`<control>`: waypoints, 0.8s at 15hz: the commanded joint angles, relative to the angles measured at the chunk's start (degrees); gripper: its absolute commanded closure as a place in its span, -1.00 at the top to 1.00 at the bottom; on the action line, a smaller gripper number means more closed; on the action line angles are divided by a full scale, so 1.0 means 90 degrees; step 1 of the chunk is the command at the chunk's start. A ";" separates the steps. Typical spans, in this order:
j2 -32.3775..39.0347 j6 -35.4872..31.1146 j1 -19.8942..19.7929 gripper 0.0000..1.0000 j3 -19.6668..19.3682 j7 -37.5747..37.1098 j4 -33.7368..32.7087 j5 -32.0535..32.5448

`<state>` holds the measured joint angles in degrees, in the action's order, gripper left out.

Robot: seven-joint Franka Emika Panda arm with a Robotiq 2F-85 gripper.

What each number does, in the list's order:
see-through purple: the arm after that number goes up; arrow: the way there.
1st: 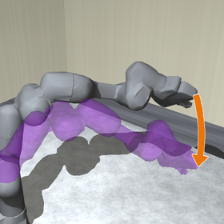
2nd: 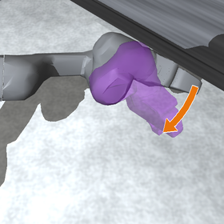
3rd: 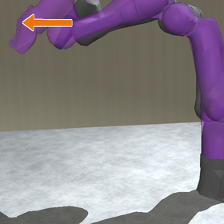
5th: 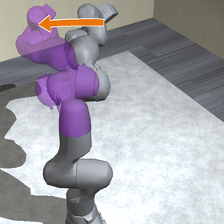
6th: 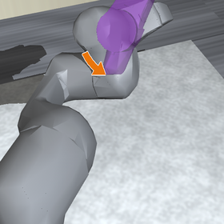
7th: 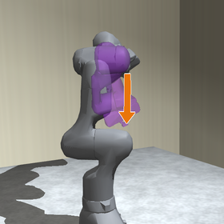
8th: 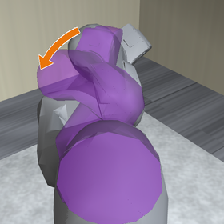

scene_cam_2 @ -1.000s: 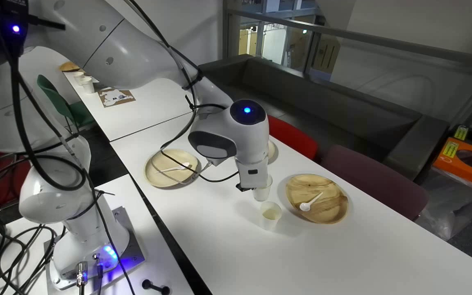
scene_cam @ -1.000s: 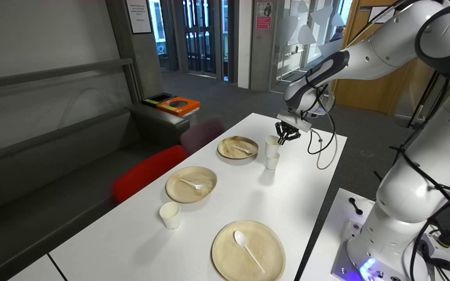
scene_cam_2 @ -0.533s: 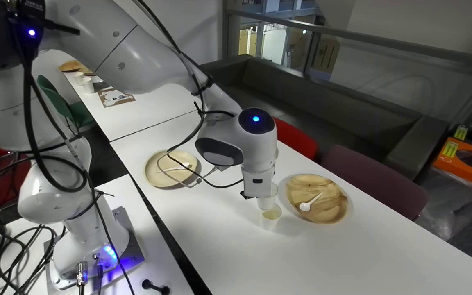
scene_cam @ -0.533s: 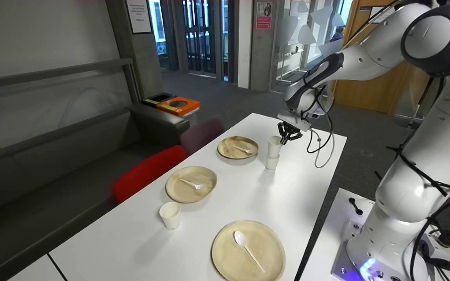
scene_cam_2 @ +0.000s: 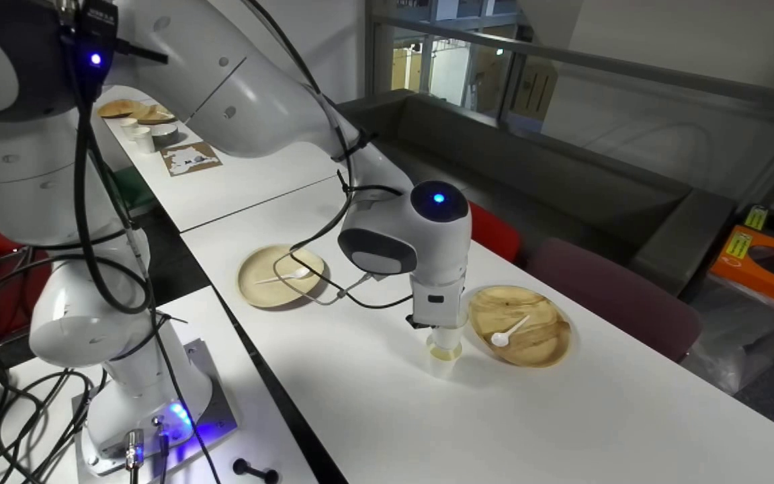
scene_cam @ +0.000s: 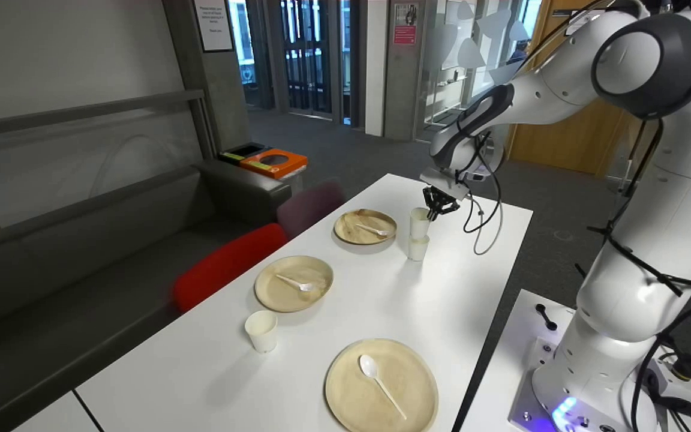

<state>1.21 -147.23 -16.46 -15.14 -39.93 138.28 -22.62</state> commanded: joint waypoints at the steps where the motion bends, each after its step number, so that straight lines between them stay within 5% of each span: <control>1: 0.0240 0.0152 0.0036 -0.99 -0.0049 -0.0240 -0.0306 0.0136; 12: 0.0640 0.0284 0.0066 -0.99 -0.0064 -0.0167 -0.0548 0.0071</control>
<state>6.27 -147.21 -16.35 -15.14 -40.23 135.24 -22.62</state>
